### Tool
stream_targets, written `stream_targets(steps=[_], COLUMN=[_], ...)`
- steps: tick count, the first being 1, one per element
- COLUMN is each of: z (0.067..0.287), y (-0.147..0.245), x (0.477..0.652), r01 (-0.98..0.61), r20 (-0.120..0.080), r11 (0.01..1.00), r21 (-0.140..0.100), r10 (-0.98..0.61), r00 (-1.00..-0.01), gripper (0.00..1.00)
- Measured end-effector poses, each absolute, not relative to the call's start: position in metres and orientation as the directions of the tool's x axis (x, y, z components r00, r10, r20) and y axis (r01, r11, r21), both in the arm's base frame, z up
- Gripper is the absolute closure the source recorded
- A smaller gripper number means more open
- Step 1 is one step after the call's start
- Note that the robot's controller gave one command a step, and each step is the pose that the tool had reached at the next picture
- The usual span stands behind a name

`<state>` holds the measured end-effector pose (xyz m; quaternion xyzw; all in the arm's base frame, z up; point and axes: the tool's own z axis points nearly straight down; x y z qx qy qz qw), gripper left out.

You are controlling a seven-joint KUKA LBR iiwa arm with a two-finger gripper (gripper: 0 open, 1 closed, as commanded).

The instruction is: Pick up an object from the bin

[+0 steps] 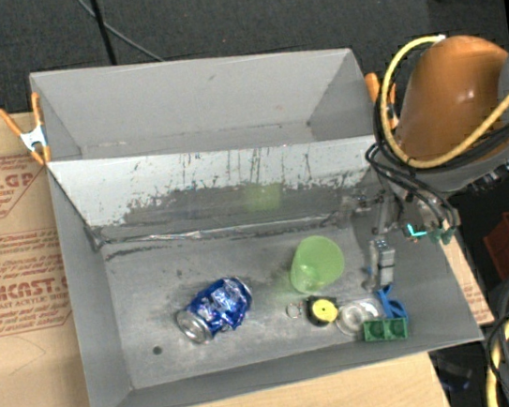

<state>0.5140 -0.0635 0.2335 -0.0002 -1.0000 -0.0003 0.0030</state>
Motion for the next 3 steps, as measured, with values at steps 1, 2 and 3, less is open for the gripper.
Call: stream_targets(steps=[1, 2, 3], z=[0.072, 0.102, 0.100], y=[-0.058, -0.046, -0.049], x=[0.568, 0.561, 0.562], r01=[-0.183, -0.215, -0.082], r20=[-0.025, -0.004, -0.002], r11=[0.983, 0.977, 0.997], r21=[-0.003, -0.001, 0.001], r10=[-0.184, -0.215, -0.082], r00=[-0.983, -0.977, -0.997], gripper=[0.00, 0.00, 0.00])
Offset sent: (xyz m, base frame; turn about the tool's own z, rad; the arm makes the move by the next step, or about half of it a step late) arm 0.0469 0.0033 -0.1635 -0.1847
